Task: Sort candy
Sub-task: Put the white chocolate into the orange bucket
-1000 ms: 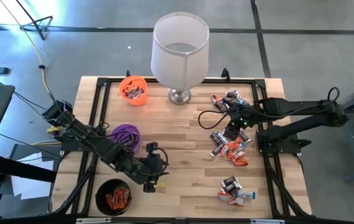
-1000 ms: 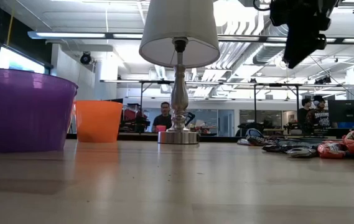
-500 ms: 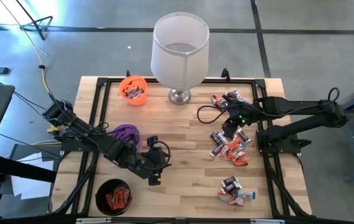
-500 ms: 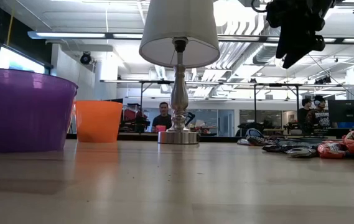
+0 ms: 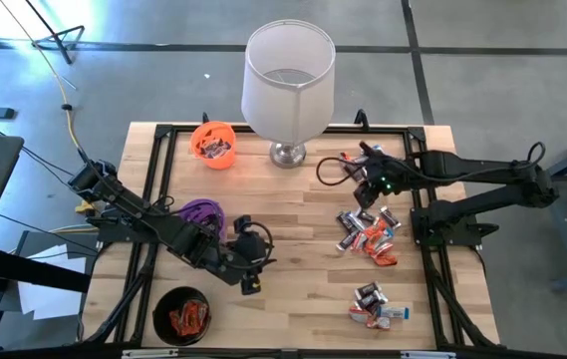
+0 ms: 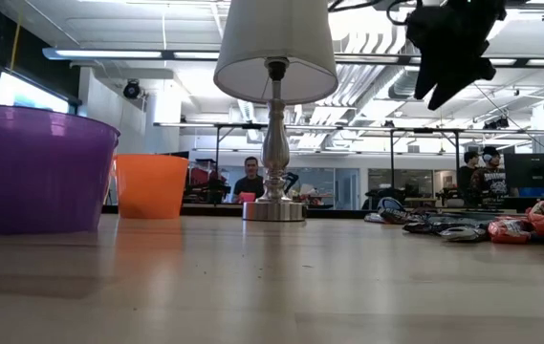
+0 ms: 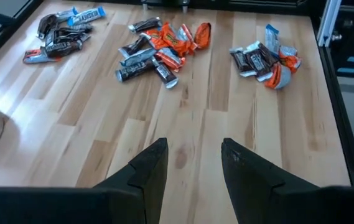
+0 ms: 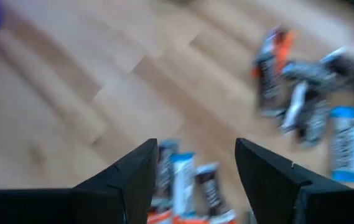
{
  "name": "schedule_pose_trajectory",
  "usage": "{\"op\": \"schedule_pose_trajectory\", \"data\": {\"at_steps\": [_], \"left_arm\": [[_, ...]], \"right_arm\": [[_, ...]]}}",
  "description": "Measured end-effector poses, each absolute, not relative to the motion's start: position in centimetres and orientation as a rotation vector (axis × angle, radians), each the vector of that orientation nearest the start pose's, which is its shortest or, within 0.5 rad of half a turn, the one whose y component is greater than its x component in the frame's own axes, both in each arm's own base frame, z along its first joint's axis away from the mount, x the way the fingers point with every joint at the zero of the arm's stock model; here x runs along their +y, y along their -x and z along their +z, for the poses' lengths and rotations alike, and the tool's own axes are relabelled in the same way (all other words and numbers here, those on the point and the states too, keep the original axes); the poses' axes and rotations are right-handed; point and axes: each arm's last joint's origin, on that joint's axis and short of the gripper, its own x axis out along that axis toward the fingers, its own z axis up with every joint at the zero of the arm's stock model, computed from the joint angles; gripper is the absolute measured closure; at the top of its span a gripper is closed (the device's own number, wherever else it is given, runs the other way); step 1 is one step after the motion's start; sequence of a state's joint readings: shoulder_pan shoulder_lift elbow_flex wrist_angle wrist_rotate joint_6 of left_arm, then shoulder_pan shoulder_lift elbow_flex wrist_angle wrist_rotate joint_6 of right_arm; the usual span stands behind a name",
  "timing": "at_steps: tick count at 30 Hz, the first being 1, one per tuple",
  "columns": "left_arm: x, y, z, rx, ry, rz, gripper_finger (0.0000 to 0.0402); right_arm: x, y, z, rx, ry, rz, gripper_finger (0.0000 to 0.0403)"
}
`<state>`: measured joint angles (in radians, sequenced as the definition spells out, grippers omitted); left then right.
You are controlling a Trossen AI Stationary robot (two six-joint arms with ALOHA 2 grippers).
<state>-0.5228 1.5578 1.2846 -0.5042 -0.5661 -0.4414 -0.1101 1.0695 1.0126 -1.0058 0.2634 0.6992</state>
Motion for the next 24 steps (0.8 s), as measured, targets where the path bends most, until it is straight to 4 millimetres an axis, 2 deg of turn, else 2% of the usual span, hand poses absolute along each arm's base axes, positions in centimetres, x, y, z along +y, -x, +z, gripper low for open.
{"op": "schedule_pose_trajectory", "data": {"at_steps": [4, 12, 24], "left_arm": [[-15.3, -29.6, 29.3, 0.664, -0.029, 0.174, 0.0266], [-14.1, -29.1, 30.1, 0.663, -0.035, 0.196, 0.0266], [-13.8, -29.6, 30.4, 0.63, -0.034, 0.197, 0.0266]], "right_arm": [[-3.1, -18.4, 29.8, 0.875, -0.455, -0.766, 0.0192], [-3.1, -18.4, 29.8, 0.865, -0.482, -0.783, 0.0192], [-3.1, -18.4, 29.8, 0.869, -0.491, -0.773, 0.0192]]}}
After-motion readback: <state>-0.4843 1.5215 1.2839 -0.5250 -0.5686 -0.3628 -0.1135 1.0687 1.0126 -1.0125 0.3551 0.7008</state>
